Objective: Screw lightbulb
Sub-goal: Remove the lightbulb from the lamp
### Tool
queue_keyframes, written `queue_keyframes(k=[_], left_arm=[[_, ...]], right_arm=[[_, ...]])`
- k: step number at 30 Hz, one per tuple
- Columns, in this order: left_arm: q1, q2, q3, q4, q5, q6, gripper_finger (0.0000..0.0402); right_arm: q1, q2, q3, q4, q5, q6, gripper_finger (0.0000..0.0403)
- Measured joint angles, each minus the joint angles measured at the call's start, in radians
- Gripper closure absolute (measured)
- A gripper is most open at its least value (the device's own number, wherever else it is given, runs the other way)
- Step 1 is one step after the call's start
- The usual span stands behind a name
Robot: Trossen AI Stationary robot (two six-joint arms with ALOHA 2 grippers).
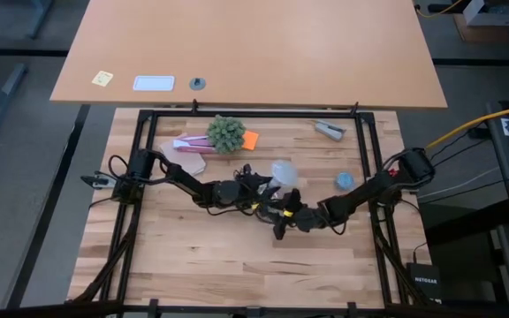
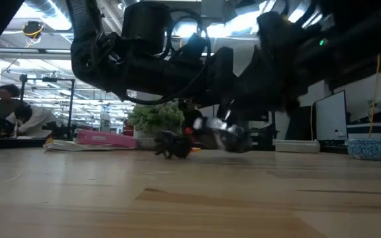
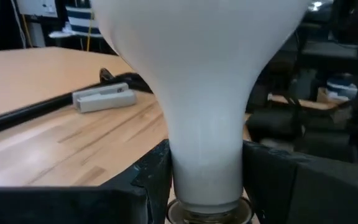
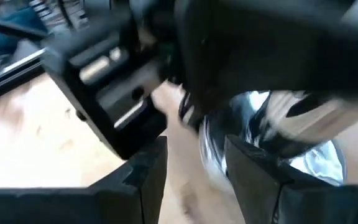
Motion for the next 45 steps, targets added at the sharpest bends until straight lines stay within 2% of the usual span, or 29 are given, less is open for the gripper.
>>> queue_keyframes(k=[10, 14, 20, 24, 29, 33, 40, 45], left_arm=[[-0.001, 0.001, -0.001, -0.019, -0.002, 0.012, 0.0249], [-0.002, 0.000, 0.000, -0.020, 0.043, 0.009, 0.0249], [0.000, -0.002, 0.000, -0.023, 0.105, -0.035, 0.0249], [0.005, -0.005, 0.001, -0.050, 0.121, -0.047, 0.0249], [0.007, -0.006, 0.003, -0.062, 0.138, -0.047, 0.0249], [0.008, -0.006, 0.003, -0.061, 0.160, -0.047, 0.0249], [0.011, -0.005, 0.003, -0.066, 0.182, -0.042, 0.0249], [0.013, -0.004, 0.002, -0.070, 0.181, -0.040, 0.0249]], right_arm=[[0.137, -0.229, 0.002, -0.285, 0.384, -0.008, 0.0237], [0.151, -0.258, 0.002, -0.325, 0.465, -0.008, 0.0237], [0.105, -0.260, 0.001, -0.337, 0.431, -0.017, 0.0237], [0.064, -0.259, 0.000, -0.318, 0.346, -0.055, 0.0237], [0.028, -0.257, -0.001, -0.226, 0.222, -0.184, 0.0237], [0.007, -0.257, -0.002, -0.213, 0.186, -0.216, 0.0237], [0.026, -0.257, -0.002, -0.213, 0.099, -0.259, 0.0237], [0.097, -0.259, 0.000, -0.220, 0.144, -0.238, 0.0237]])
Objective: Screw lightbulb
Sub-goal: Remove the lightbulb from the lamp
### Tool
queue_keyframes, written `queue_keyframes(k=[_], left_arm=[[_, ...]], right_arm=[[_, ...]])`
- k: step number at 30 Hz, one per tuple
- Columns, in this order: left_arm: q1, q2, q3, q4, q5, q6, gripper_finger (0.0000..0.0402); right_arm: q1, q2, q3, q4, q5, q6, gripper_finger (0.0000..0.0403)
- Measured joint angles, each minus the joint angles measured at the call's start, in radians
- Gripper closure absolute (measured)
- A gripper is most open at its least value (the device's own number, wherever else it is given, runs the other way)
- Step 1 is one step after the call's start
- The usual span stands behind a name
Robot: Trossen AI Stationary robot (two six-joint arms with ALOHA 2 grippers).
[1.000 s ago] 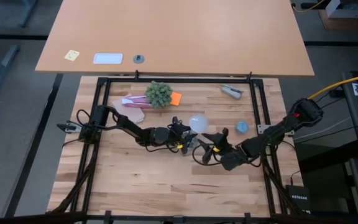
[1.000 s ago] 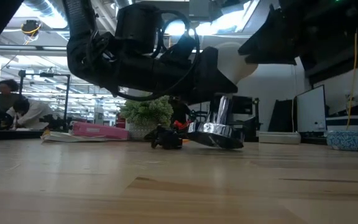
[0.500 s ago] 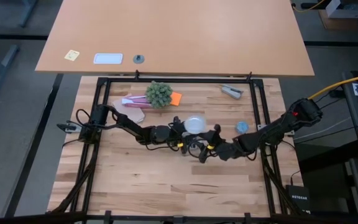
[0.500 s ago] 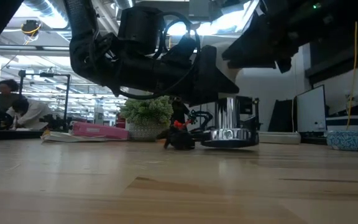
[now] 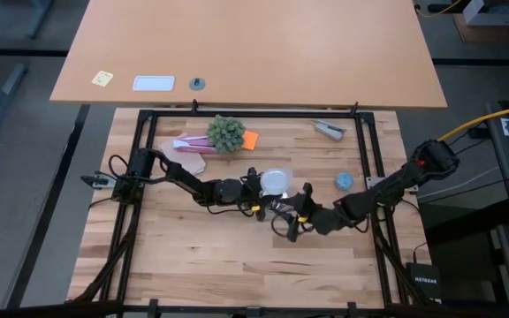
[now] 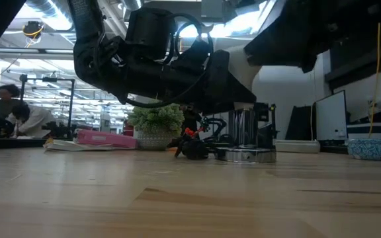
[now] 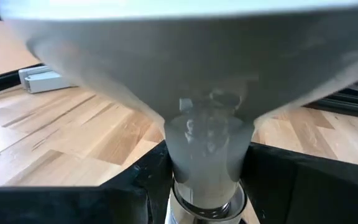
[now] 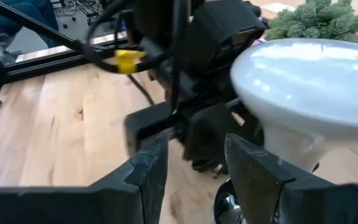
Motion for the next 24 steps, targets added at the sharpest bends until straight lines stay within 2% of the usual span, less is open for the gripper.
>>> queue_keyframes(k=[7, 11, 17, 21, 24], left_arm=[[0.001, 0.000, 0.000, 0.056, -0.007, -0.002, 0.0249], [0.001, -0.001, 0.000, 0.133, -0.011, 0.015, 0.0249], [0.002, -0.054, -0.001, 0.133, -0.025, 0.058, 0.0249], [0.002, -0.130, -0.001, 0.026, -0.033, 0.049, 0.0249], [-0.002, -0.217, -0.001, -0.166, -0.034, 0.022, 0.0249]], right_arm=[[0.087, 0.000, 0.000, -0.014, 0.109, 0.020, 0.0237], [0.109, 0.000, 0.000, -0.018, 0.145, 0.021, 0.0237], [0.113, 0.000, 0.000, -0.053, 0.159, 0.023, 0.0237], [0.113, 0.000, 0.000, -0.054, 0.159, 0.023, 0.0237], [0.113, 0.000, 0.000, -0.055, 0.157, 0.023, 0.0237]])
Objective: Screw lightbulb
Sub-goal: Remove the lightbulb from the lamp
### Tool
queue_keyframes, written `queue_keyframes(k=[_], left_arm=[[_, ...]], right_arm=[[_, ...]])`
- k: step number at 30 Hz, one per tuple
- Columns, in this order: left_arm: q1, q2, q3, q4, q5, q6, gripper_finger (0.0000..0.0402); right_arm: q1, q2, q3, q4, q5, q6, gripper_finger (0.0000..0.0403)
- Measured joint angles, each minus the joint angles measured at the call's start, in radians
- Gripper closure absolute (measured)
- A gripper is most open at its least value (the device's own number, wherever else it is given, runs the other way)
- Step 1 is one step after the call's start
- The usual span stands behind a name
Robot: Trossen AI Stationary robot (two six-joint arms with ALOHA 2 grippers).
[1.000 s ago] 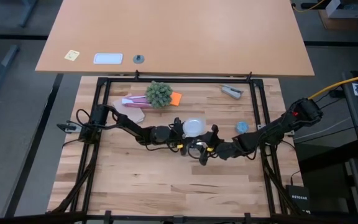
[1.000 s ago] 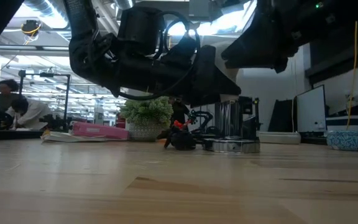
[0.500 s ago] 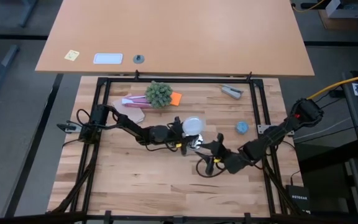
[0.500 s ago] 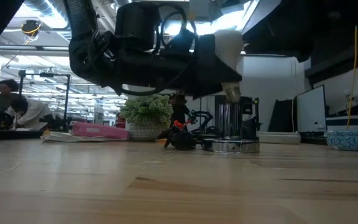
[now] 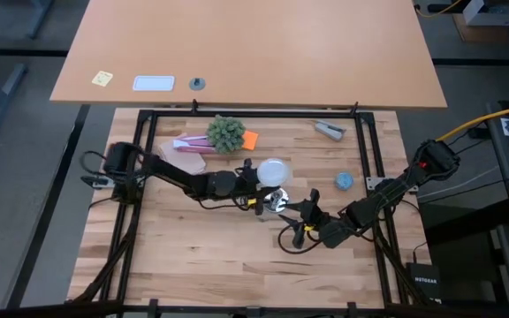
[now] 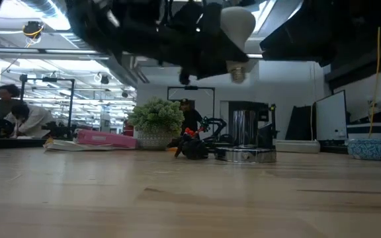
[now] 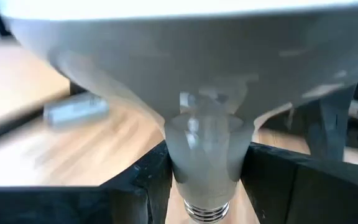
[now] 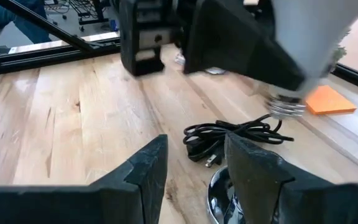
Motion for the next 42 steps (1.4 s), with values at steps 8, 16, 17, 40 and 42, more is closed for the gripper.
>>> queue_keyframes(k=[8, 16, 17, 40, 42], left_arm=[[-0.005, -0.274, 0.000, -0.662, -0.008, -0.209, 0.0249], [0.004, -0.363, 0.000, -1.047, -0.024, -0.350, 0.0249], [0.004, -0.354, 0.000, -1.083, -0.024, -0.373, 0.0249], [0.004, -0.171, -0.002, -1.253, -0.023, -0.466, 0.0249], [0.004, -0.171, -0.002, -1.255, -0.023, -0.460, 0.0249]], right_arm=[[-0.001, 0.000, 0.000, -0.015, -0.060, 0.000, 0.0237], [-0.001, 0.000, 0.000, -0.023, -0.077, 0.000, 0.0237], [-0.001, 0.000, 0.000, -0.023, -0.077, 0.000, 0.0237], [-0.001, 0.001, 0.000, -0.022, -0.078, -0.001, 0.0237], [-0.001, 0.001, 0.000, -0.022, -0.078, -0.001, 0.0237]])
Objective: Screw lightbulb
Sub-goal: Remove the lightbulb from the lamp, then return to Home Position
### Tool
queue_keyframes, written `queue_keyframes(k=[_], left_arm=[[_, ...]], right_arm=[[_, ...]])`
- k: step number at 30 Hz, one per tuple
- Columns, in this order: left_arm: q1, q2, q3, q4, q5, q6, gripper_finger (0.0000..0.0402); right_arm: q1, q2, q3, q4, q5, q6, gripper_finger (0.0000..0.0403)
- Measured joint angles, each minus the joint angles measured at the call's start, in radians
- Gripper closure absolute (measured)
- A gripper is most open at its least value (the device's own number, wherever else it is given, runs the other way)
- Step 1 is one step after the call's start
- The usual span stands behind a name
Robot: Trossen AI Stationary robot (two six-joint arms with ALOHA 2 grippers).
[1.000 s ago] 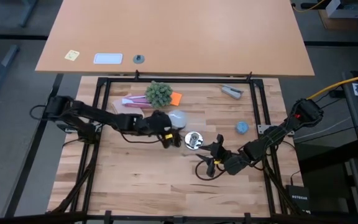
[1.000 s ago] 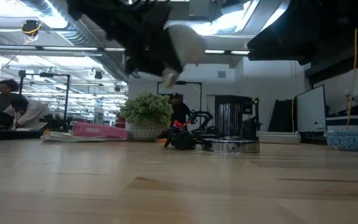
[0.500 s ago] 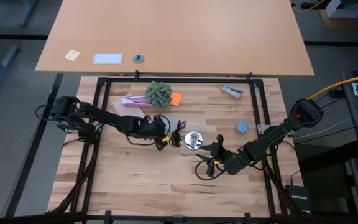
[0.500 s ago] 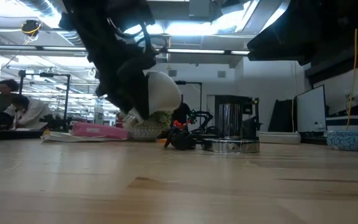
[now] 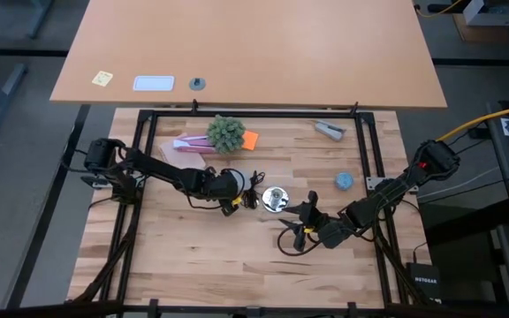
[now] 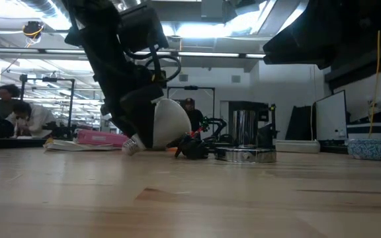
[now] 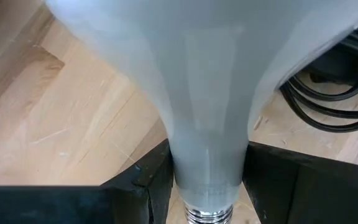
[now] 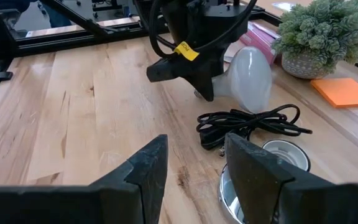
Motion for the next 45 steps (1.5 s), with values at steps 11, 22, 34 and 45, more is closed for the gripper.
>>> queue_keyframes(k=[11, 22, 34, 45], left_arm=[[0.000, 0.000, 0.000, -0.001, 0.000, -0.001, 0.0225], [0.000, 0.000, -0.001, 0.000, -0.026, -0.012, 0.0198], [0.002, -0.080, 0.013, -0.098, 0.252, -0.024, 0.0197], [-0.042, -0.315, 0.013, -0.093, 0.024, 0.121, 0.0196]], right_arm=[[0.000, 0.000, 0.000, 0.000, 0.000, 0.000, 0.0237], [0.000, 0.000, 0.000, 0.001, 0.000, 0.000, 0.0237], [0.000, 0.000, 0.006, 0.015, -0.064, 0.000, 0.0237], [-0.015, 0.000, 0.019, 0.012, -0.178, -0.001, 0.0237]])
